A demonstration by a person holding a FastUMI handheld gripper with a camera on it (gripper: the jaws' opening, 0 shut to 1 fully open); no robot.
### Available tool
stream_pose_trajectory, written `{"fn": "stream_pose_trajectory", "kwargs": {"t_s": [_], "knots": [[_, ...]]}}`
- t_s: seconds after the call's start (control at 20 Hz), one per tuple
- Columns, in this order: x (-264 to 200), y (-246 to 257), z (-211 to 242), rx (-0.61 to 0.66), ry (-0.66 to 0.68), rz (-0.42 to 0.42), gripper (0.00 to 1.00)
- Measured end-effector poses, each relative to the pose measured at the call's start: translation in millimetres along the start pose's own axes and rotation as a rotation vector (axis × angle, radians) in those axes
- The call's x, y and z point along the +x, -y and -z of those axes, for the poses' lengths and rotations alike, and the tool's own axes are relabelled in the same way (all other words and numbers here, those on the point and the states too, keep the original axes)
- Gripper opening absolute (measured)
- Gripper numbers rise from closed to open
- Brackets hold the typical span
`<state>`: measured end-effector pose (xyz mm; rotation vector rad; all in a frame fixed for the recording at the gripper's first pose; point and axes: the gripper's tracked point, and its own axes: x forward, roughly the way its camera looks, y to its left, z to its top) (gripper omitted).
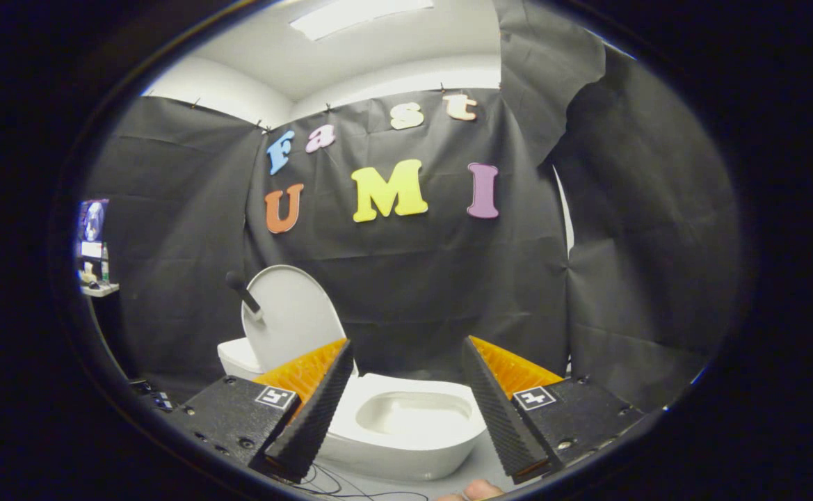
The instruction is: Open the toilet lid.
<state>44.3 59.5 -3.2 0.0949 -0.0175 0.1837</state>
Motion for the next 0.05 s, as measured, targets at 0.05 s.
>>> {"fn": "stream_pose_trajectory", "kwargs": {"t_s": [0.05], "knots": [[0.5, 0.5, 2.9, 0.0, -0.007, 0.004, 0.98]]}}
